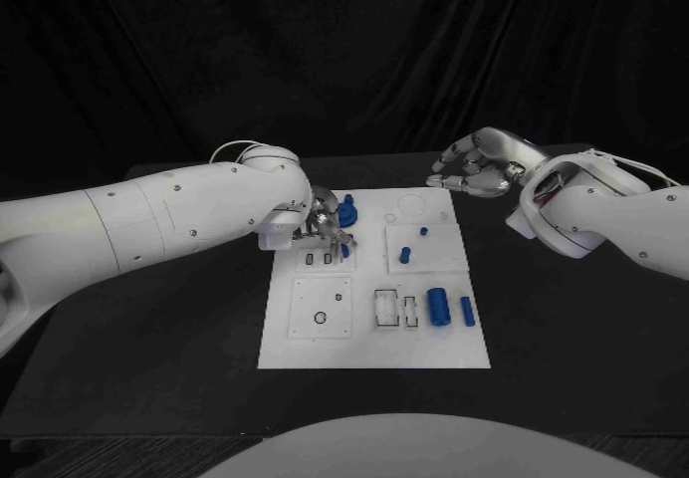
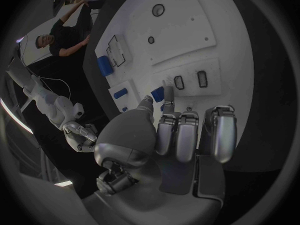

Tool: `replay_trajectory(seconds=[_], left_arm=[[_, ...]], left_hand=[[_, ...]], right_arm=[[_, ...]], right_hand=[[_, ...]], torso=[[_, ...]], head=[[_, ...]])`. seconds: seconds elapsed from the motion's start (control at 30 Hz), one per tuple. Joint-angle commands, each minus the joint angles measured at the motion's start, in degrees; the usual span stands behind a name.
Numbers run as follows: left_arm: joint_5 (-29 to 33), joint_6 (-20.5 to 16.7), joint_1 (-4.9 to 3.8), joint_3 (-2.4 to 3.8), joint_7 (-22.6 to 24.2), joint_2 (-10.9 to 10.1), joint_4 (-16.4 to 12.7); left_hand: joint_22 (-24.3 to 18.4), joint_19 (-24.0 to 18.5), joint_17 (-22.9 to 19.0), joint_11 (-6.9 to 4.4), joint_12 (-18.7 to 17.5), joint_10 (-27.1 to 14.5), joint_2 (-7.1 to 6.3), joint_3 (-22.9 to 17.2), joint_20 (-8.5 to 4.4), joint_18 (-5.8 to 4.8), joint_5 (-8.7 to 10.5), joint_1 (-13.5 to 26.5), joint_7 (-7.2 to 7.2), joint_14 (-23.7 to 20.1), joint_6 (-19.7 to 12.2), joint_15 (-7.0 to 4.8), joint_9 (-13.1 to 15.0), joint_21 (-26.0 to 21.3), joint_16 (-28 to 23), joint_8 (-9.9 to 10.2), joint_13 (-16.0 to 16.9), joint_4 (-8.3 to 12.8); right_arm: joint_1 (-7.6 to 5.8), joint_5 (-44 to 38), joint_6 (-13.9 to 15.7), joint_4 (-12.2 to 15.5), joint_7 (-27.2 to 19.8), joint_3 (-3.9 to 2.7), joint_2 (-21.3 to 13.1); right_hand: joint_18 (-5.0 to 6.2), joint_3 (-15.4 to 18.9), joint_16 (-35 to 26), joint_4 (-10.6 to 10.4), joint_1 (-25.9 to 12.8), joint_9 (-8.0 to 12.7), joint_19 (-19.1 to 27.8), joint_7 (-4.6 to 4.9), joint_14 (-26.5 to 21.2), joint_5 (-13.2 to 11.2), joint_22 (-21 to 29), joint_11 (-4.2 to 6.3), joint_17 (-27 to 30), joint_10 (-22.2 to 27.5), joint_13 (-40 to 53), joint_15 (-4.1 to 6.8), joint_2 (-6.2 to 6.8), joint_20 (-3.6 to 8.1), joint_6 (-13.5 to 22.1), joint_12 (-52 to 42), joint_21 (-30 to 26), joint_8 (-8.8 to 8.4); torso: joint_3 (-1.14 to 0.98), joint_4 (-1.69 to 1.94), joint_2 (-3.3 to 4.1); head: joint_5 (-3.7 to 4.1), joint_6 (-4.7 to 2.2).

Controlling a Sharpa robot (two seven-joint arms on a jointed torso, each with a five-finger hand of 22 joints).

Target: Assemble the parts on the task board

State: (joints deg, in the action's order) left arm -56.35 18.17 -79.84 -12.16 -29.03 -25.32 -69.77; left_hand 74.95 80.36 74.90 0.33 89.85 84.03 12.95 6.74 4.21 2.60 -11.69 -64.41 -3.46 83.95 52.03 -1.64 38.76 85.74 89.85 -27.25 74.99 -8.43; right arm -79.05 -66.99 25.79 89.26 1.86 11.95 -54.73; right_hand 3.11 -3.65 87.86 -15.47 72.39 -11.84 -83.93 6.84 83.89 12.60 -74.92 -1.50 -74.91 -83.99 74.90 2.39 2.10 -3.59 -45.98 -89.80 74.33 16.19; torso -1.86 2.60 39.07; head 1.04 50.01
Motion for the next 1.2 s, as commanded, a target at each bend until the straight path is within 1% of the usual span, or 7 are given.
replay_trajectory(seconds=[0.03,0.3,0.77,1.03,1.07,1.1,1.2], left_arm=[[0.08,0.51,0.18,0.05,1.77,0.36,0.33],[0.08,0.3,0.29,0.05,2.48,0.6,0.83],[0.08,0.51,0.44,0.05,2.61,0.98,1.2],[0.08,0.3,0.46,0.05,2.32,0.4,0.8],[0.08,0.22,0.46,0.05,2.28,0.3,0.71],[0.08,0.12,0.46,0.05,2.25,0.19,0.6],[0.08,-0.45,0.46,0.05,2.17,-0.22,0.16]], left_hand=[[6.72,-0.44,15.1,-0.32,0.15,5.97,-0.04,-1.16,0.09,-0.01,-0.91,-0.76,-0.01,6.05,0.5,-0.56,0.39,-0.31,0.15,0.74,15.01,0.54],[6.67,-0.6,15.1,-0.46,0.15,5.97,-0.53,-4.01,-0.02,0.04,-2.69,-1.85,0.14,6.05,0.79,-0.65,1.39,-0.57,0.15,2.3,15.01,2.58],[6.32,-1.2,15.1,-0.51,0.15,5.97,-1.34,-7.89,-0.08,0.2,-3.65,-2.13,0.17,6.05,1.19,-0.69,2.61,-1.08,0.15,3.88,15.01,4.63],[6.5,-1.13,15.1,-0.56,0.15,5.97,-2.76,-11.98,-0.13,0.2,-4.81,-1.36,0.22,6.05,1.68,-0.74,3.92,-1.25,0.15,5.13,15.01,6.48],[6.53,-1.14,15.1,-0.57,0.15,5.97,-3.24,-13.44,-0.14,0.21,-5.2,-1.02,0.23,6.05,1.82,-0.78,4.35,-1.32,0.15,5.48,15.01,7.09],[6.53,-1.14,15.1,-0.57,0.15,5.97,-3.24,-13.44,-0.14,0.21,-5.2,-1.02,0.23,6.05,1.82,-0.78,4.35,-1.32,0.15,5.48,15.01,7.09],[6.72,-0.99,15.1,-0.6,0.15,5.97,-4.29,-16.43,-0.19,0.2,-5.62,-0.02,0.28,6.05,2.2,-0.81,5.3,-1.39,0.15,6.09,15.01,8.18]], right_arm=[[0.14,-0.07,-0.38,-0.03,0.73,-0.04,0.04],[0.14,-0.07,-0.64,-0.17,0.89,-0.04,0.11],[0.2,-0.07,-1.2,-0.39,1.19,-0.04,0.35],[0.22,-0.07,-1.46,-0.38,1.4,-0.04,0.31],[0.22,-0.07,-1.49,-0.39,1.41,-0.04,0.31],[0.22,-0.07,-1.52,-0.39,1.41,-0.04,0.31],[0.22,-0.07,-1.61,-0.4,1.43,-0.04,0.32]], right_hand=[[0.54,-0.06,-0.26,0.32,0.72,0.1,0.26,0.04,5.49,0.17,-10.18,-0.5,-12.41,-6.01,15.1,-0.33,0.16,-0.43,-0.37,-0.2,-0.28,0.36],[0.58,-0.07,-0.39,0.39,0.84,0.1,0.33,0.05,5.46,0.18,-10.12,-0.52,-12.27,-6.01,15.1,-0.35,0.13,-0.44,-0.42,-0.2,-0.46,0.37],[0.68,-0.16,-0.64,0.64,1.28,0.12,0.53,0.09,5.38,0.27,-9.97,-0.61,-11.98,-6.01,15.1,-0.42,-0.08,-0.51,-0.53,-0.2,-0.97,0.39],[0.8,-0.23,-0.91,0.81,1.57,0.14,0.75,0.12,5.31,0.31,-9.79,-0.66,-11.67,-6.01,15.1,-0.45,-0.2,-0.54,-0.57,-0.2,-1.54,0.39],[0.83,-0.24,-0.99,0.84,1.63,0.15,0.8,0.13,5.29,0.31,-9.75,-0.67,-11.59,-6.01,15.1,-0.46,-0.23,-0.55,-0.58,-0.2,-1.68,0.39],[0.83,-0.24,-0.99,0.84,1.63,0.15,0.8,0.13,5.29,0.31,-9.75,-0.67,-11.59,-6.01,15.1,-0.46,-0.23,-0.55,-0.58,-0.2,-1.68,0.39],[0.86,-0.25,-1.05,0.9,1.72,0.15,0.87,0.14,5.27,0.32,-9.7,-0.68,-11.51,-6.01,15.1,-0.47,-0.27,-0.57,-0.6,-0.2,-1.85,0.39]], torso=[[0.0,-0.04,-0.01],[-0.03,-0.02,-0.01],[-0.03,0.01,-0.01],[-0.01,0.03,-0.05],[-0.01,0.04,-0.06],[-0.01,0.03,-0.06],[-0.01,0.05,-0.06]], head=[[0.12,-0.01],[0.22,-0.01],[0.24,-0.01],[0.2,-0.01],[0.17,-0.01],[0.12,-0.01],[-0.09,-0.01]])
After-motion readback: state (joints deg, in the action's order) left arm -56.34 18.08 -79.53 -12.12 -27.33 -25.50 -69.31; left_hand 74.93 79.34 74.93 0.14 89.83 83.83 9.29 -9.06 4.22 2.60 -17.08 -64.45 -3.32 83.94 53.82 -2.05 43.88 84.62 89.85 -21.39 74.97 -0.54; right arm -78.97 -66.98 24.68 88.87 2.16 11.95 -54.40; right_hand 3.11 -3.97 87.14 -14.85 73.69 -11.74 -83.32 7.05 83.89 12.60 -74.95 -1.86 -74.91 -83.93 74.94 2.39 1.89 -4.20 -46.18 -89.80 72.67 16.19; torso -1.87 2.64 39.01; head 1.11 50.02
